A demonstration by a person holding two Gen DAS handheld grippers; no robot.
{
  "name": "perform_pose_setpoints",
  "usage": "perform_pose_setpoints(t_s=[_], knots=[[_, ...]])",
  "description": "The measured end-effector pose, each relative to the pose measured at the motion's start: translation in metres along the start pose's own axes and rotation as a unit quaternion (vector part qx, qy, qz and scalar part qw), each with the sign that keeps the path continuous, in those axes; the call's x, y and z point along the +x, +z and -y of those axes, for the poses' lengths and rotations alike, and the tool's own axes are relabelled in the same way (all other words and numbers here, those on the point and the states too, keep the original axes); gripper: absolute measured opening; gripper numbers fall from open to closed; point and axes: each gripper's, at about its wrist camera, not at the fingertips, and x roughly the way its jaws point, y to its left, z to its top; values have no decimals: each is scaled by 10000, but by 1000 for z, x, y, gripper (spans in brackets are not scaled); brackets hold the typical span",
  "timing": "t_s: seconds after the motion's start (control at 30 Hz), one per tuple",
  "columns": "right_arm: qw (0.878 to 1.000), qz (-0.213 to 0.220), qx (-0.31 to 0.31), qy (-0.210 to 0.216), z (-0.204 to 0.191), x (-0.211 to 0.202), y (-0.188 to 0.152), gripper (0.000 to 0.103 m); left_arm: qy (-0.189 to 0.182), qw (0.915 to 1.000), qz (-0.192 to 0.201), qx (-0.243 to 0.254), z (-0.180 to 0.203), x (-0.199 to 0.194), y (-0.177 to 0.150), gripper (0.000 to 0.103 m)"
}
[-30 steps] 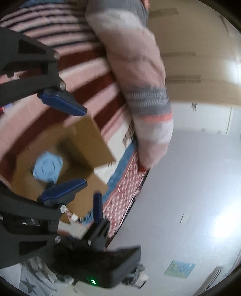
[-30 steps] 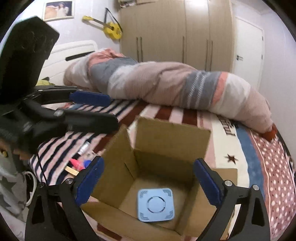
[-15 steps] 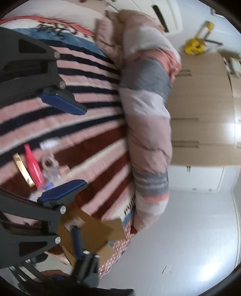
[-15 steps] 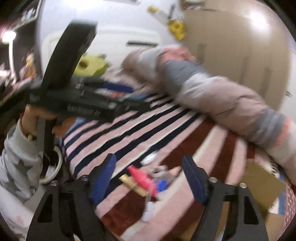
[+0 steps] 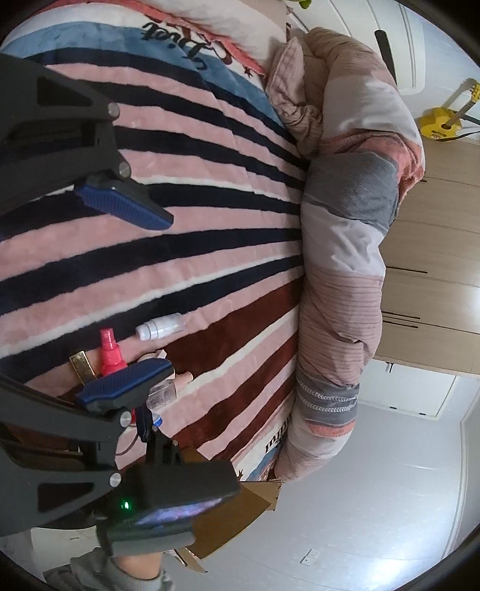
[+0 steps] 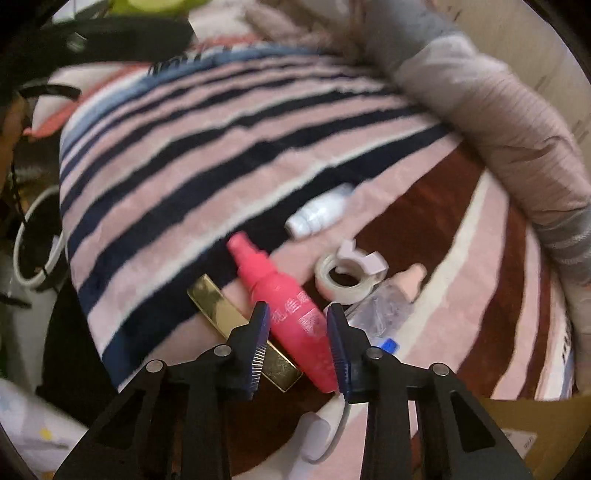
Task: Organize rigid objects
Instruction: 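Grasp the pink spray bottle with the right tool, then carry the pink spray bottle with the right tool into the box and release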
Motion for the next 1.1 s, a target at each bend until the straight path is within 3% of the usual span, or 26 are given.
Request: perform_pose_setpoints(t_s=[0.2,0.4,0.7,0.83,0.93,1.1], knots=[[9987,-411,-294,40,4,12,11,30,-31,10000,-21,-53,-2,0,-1,69],[9978,-195,-481,423,1,10,18,30,46,10000,-2,-77,-4,-3,-1,69],[9936,-899,-414,552,7,33,25,38,55,9999,-66,-118,-7,-6,-3,69],[9970,-569,-263,453,9,29,21,31,-15,9999,-120,-86,-3,-4,-3,69],[9990,-29,18,448,14,8,21,28,-216,9996,-144,-71,3,-4,-1,69],[9924,1051,259,584,11,-53,28,27,-742,9972,-25,-54,23,-8,15,68]])
